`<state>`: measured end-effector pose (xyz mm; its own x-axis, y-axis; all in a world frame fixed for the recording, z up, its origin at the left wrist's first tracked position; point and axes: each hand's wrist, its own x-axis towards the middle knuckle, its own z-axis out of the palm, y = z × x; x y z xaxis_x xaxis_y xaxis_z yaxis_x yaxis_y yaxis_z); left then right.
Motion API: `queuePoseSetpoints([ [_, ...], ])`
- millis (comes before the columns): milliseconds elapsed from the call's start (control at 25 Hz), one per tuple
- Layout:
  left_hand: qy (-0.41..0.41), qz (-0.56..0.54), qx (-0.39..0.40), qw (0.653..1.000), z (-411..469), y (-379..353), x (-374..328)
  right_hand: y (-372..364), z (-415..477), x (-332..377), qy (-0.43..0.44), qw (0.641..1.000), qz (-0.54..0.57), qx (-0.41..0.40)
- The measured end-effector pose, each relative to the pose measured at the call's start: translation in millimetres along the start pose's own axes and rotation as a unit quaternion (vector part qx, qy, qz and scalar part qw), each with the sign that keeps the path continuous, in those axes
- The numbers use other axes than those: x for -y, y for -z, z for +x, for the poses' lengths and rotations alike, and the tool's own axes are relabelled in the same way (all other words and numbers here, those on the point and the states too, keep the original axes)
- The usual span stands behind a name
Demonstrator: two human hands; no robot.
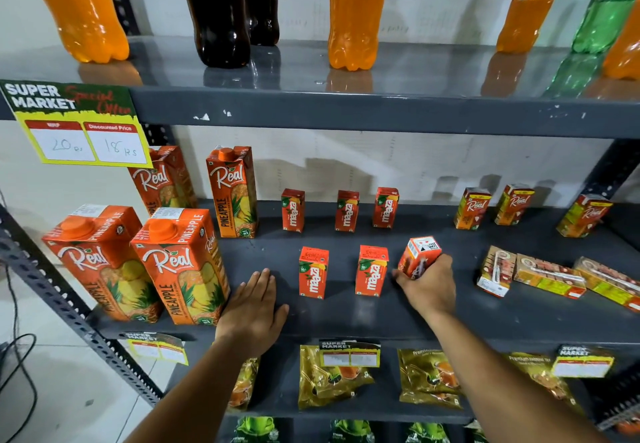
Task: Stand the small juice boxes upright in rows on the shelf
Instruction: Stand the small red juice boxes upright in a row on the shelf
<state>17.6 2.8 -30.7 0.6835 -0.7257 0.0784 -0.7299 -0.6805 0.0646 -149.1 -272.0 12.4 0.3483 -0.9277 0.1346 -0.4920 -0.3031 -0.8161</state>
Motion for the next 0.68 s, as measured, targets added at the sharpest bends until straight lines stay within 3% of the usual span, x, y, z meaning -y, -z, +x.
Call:
queuePoseSetpoints([
  [160, 0.002, -0.001, -0.002, 1.0, 2, -1, 0, 16, 25, 12, 0.036, 0.999, 0.0, 0.038],
  [320, 0.006, -0.002, -0.001, 1.0, 1, -2, 1, 12, 28, 3, -0.032, 0.987, -0.056, 0.144],
  [480, 0.005, -0.008, 0.001, 1.0, 1, -1, -2, 3, 18, -7, 0.006, 0.984, -0.143, 0.11],
  [600, 0.005, -0.004, 0.002, 1.0, 1, 1, -1, 22, 28, -4, 0.107, 0.973, -0.195, 0.062],
  [680, 0.006, -0.004, -0.001, 1.0, 1, 1, -1, 41, 44, -6, 0.262, 0.911, -0.309, 0.082],
])
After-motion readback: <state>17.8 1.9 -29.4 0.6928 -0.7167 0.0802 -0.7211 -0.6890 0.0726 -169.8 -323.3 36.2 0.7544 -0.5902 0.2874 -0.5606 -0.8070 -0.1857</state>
